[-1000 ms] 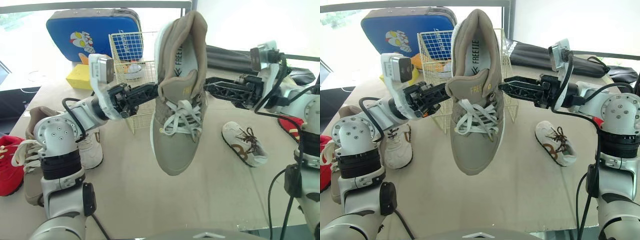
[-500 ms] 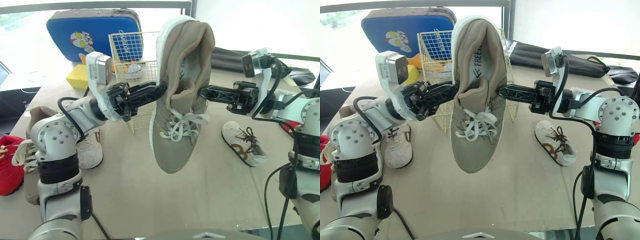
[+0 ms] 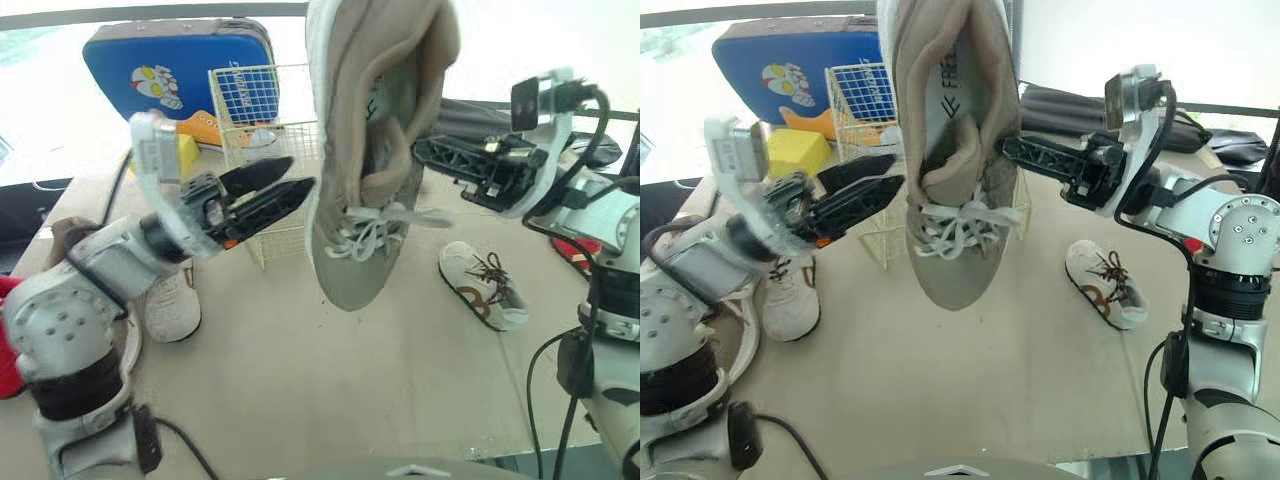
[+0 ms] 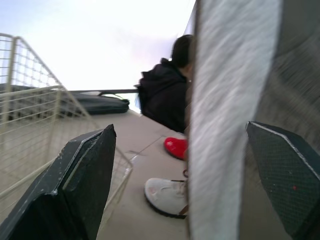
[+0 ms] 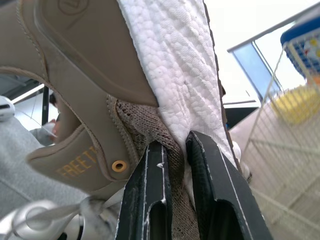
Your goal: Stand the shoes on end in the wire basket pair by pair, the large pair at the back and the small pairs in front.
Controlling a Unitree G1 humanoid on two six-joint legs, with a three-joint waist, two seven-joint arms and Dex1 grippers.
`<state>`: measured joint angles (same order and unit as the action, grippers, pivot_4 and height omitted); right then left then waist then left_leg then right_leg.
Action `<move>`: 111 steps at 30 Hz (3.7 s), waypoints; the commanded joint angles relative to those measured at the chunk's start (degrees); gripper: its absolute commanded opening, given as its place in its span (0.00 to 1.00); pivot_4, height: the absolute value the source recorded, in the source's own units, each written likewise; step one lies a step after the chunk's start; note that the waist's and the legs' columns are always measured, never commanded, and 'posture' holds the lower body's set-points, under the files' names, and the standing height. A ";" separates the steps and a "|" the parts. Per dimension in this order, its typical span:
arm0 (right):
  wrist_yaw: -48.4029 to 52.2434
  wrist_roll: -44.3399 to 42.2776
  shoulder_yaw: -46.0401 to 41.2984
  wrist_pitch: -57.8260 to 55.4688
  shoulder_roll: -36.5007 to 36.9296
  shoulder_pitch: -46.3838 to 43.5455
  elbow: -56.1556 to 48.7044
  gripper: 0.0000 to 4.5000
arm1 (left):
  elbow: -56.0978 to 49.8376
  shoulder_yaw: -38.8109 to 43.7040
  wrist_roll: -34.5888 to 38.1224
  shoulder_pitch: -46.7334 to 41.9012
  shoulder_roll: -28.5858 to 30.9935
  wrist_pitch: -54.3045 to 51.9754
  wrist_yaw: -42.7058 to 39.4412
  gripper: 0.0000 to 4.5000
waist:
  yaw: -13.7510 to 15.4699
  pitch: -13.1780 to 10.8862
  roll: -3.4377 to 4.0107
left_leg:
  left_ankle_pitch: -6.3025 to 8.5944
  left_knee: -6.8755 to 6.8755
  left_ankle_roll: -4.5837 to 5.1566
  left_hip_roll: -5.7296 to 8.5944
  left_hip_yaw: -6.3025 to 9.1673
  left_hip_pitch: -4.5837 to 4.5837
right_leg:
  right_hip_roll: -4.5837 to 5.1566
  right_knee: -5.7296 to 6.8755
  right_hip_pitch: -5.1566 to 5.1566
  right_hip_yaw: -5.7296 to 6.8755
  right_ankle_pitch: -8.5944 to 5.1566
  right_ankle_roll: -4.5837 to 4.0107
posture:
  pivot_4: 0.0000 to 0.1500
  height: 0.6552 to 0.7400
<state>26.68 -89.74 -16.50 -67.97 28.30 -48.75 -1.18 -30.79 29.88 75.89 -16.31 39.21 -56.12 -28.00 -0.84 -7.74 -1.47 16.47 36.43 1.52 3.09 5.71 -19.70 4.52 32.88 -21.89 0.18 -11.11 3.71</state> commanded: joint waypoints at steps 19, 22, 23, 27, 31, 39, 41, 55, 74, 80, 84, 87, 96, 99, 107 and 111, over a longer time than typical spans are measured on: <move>26.35 49.72 5.01 57.25 -10.02 -34.64 46.12 0.00 | -16.51 1.82 -14.86 20.78 -5.28 23.08 3.59 1.00 | 0.03 0.00 0.04 | 0.00 -0.23 -0.04 -0.07 -0.31 -0.03 | -0.07 -0.01 -0.26 -0.19 -0.08 -0.23 | 1.00 1.00; 30.83 53.69 4.98 64.66 -11.41 -37.80 53.89 0.00 | -16.13 1.11 -17.44 20.65 -5.63 25.19 4.52 1.00 | -0.12 0.00 0.04 | 0.01 -0.23 -0.04 -0.08 -0.33 -0.02 | -0.07 -0.01 -0.26 -0.19 -0.07 -0.24 | 1.00 1.00; 32.42 54.90 4.90 67.17 -11.89 -38.73 56.35 0.00 | -16.12 0.83 -17.70 20.44 -5.94 25.79 4.92 1.00 | -0.14 0.00 0.04 | 0.01 -0.23 -0.04 -0.08 -0.36 -0.01 | -0.08 -0.02 -0.26 -0.20 -0.05 -0.32 | 1.00 1.00; 34.75 57.63 3.65 72.04 -13.19 -41.29 63.22 0.00 | -16.78 -0.29 -18.05 20.28 -6.93 27.10 6.66 1.00 | -0.10 0.00 0.04 | 0.00 -0.19 -0.06 -0.09 -0.42 0.00 | -0.09 -0.01 -0.24 -0.23 0.01 -0.41 | 1.00 1.00; 32.44 61.61 3.43 79.34 -14.42 -42.29 68.35 0.00 | -17.69 -1.30 -19.38 21.45 -7.73 28.77 7.04 1.00 | -0.14 0.00 0.04 | 0.00 -0.19 -0.07 -0.09 -0.41 -0.01 | -0.10 -0.01 -0.25 -0.23 0.02 -0.42 | 1.00 1.00; 28.52 67.45 2.66 86.86 -16.13 -42.03 72.98 0.00 | -18.17 -2.35 -20.01 22.16 -8.15 30.91 8.02 1.00 | -0.18 -0.01 0.06 | 0.00 -0.21 -0.08 -0.13 -0.41 -0.01 | -0.14 -0.01 -0.26 -0.23 0.02 -0.43 | 1.00 1.00; 27.95 68.49 2.47 87.15 -16.54 -41.53 73.56 0.00 | -18.12 -2.80 -20.20 22.02 -8.15 31.20 8.20 1.00 | -0.19 -0.01 0.06 | 0.00 -0.21 -0.08 -0.14 -0.41 -0.01 | -0.16 -0.01 -0.26 -0.23 0.02 -0.43 | 1.00 1.00; 40.67 73.63 3.96 73.41 -16.60 -35.59 75.30 0.00 | -17.28 -4.13 -19.60 22.50 -7.59 31.82 7.53 1.00 | -0.17 0.03 0.05 | -0.02 -0.20 -0.10 -0.21 -0.41 0.05 | -0.33 -0.01 -0.22 -0.36 0.06 -0.51 | 1.00 1.00; 42.07 71.64 4.47 39.81 -11.06 -40.85 65.01 0.00 | -12.70 -3.85 -17.55 23.42 -4.04 31.31 0.88 1.00 | -0.14 0.05 0.08 | 0.00 -0.23 -0.09 -0.24 -0.42 -0.01 | -0.36 -0.02 -0.23 -0.39 0.05 -0.54 | 1.00 1.00; 38.58 68.65 2.73 29.48 -10.87 -40.00 58.53 0.00 | -12.44 -4.34 -17.47 22.97 -4.20 31.22 0.45 1.00 | -0.18 0.05 0.09 | 0.00 -0.26 -0.09 -0.25 -0.44 -0.02 | -0.37 -0.02 -0.27 -0.40 0.05 -0.53 | 1.00 1.00; 35.27 66.30 2.09 21.52 -10.56 -38.27 52.61 0.00 | -12.60 -4.43 -16.83 23.15 -3.72 30.73 0.04 1.00 | -0.14 0.05 0.09 | 0.00 -0.25 -0.09 -0.26 -0.45 -0.03 | -0.36 -0.02 -0.27 -0.41 0.05 -0.53 | 1.00 1.00; 31.63 65.49 1.77 18.99 -10.31 -36.70 49.38 0.00 | -12.79 -4.50 -15.84 23.47 -2.20 29.83 -1.65 1.00 | -0.14 0.05 0.09 | 0.00 -0.25 -0.09 -0.26 -0.43 -0.03 | -0.35 -0.02 -0.28 -0.39 0.05 -0.53 | 1.00 1.00; 30.30 64.33 0.82 25.61 -6.31 -29.47 44.07 0.00 | -12.74 -3.92 -13.91 24.98 2.14 27.58 -4.98 1.00 | -0.01 0.05 0.09 | -0.01 -0.22 -0.07 -0.21 -0.51 -0.05 | -0.34 -0.03 -0.29 -0.46 0.08 -0.49 | 1.00 1.00; 30.80 65.06 2.00 28.06 -6.46 -27.25 45.15 0.00 | -12.03 -4.37 -13.97 24.14 2.58 27.33 -5.35 1.00 | -0.04 0.05 0.09 | -0.01 -0.22 -0.08 -0.25 -0.54 -0.03 | -0.37 -0.02 -0.34 -0.47 0.09 -0.46 | 1.00 1.00; 35.42 69.44 9.50 35.59 -10.38 -24.81 48.13 0.00 | -9.77 -5.09 -14.46 21.71 3.16 26.42 -6.90 1.00 | -0.26 0.08 0.09 | -0.02 -0.20 -0.08 -0.27 -0.63 0.07 | -0.40 -0.01 -0.29 -0.52 0.08 -0.48 | 1.00 1.00; 36.46 71.33 11.66 37.98 -10.65 -22.25 49.31 0.00 | -9.63 -5.27 -14.52 21.64 3.17 26.09 -7.07 1.00 | -0.34 0.17 0.08 | -0.01 -0.24 -0.09 -0.29 -0.61 0.07 | -0.43 -0.01 -0.32 -0.51 0.18 -0.31 | 1.00 1.00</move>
<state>61.03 -19.35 -6.64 -30.73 18.09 -72.66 47.81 -39.68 24.20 60.98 5.69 41.70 -30.05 -34.69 -1.17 -7.57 -1.40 16.46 36.19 1.43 2.79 5.10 -19.62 4.09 32.86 -22.20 -0.34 -10.93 3.39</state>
